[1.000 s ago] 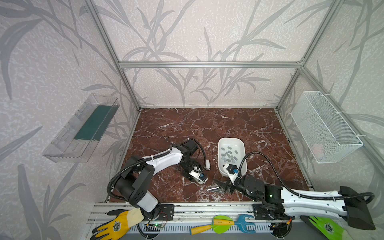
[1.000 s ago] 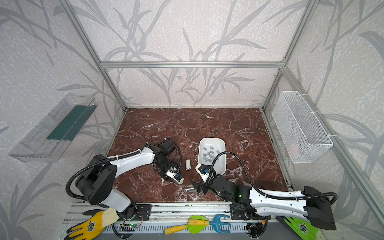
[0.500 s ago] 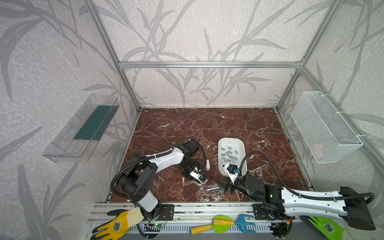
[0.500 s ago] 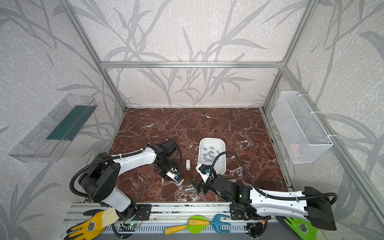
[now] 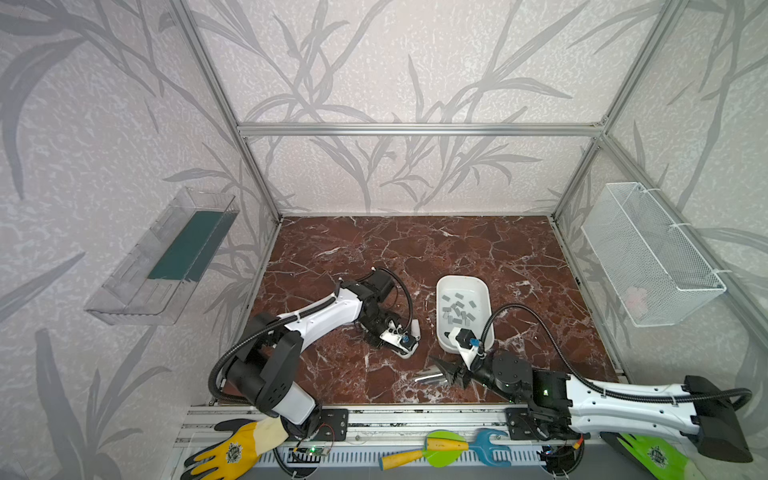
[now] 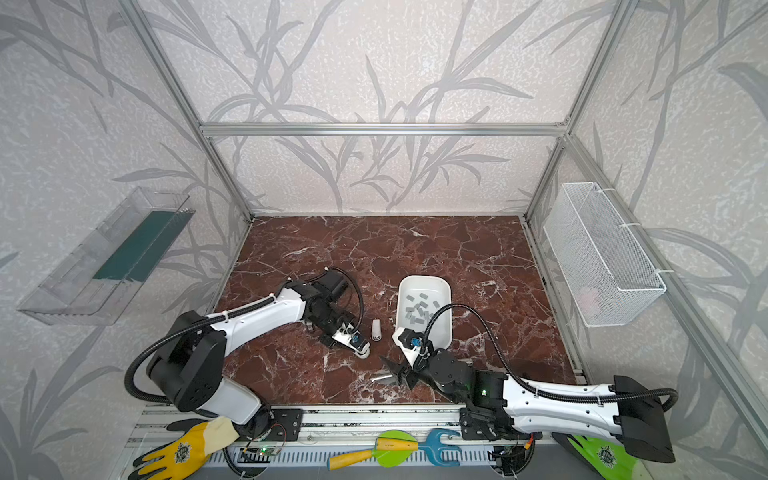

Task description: Load the staples into the stapler

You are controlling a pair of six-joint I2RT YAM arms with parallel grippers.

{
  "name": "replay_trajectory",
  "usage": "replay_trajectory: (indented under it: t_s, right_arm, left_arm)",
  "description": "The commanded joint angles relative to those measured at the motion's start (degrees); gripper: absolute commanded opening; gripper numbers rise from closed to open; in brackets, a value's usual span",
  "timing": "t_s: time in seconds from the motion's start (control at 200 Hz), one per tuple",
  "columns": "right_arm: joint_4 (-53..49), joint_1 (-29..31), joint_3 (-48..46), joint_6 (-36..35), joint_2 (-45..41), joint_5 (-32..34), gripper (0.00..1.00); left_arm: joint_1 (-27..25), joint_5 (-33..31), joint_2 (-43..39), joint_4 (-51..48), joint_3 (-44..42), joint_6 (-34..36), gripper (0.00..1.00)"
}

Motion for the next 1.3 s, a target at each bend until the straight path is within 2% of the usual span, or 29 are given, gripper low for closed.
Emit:
replay_trajectory:
  t_s: [0.0,0.07,0.165,0.325,0.455,0.8,0.905,1.145,1.295]
  right_arm:
    - [1.1,-0.2,2.9,-1.8,1.0,-1.9,0.63]
    - [2.7,-0.3,3.4,-2.8,2.6,-3.0,0.57]
    - [4.7,-0.2,4.5,-4.1,5.1,-5.2,0.5]
    - [7.2,-0.2,7.3,-5.6,10.9,-6.7,0.49]
    - [6.7,-0.3,10.2,-6.8,15.0,-4.5,0.48]
    - [5.8,-3.2,11.7,-8.5,18.0,-2.0,0.48]
    - [6.0,-4.2,10.7,-8.9,17.1,-2.2,0.48]
    - [6.8,-4.7,10.8,-9.5,17.0,-7.8,0.42]
    - [5.4,-4.7,12.6,-8.9,19.0,-6.7,0.3]
  left_arm:
    - [1.8,8.2,-5.0,-2.2,4.4,-4.7,0.0]
    - [2.3,11.0,-6.5,-1.8,5.4,-7.8,0.0]
    - [2.4,14.5,-8.0,-2.2,5.3,-7.6,0.0]
    - [2.5,17.9,-8.8,-4.8,5.8,-5.0,0.0]
    - [2.5,20.2,-9.2,-6.6,6.3,-3.7,0.0]
    - [2.4,25.2,-10.8,-9.3,7.0,-1.7,0.0]
    - [2.4,26.3,-11.4,-9.3,6.9,-1.7,0.0]
    - [2.0,26.8,-11.3,-9.1,6.4,-1.4,0.0]
    - [1.6,25.9,-11.2,-7.9,5.4,-1.8,0.0]
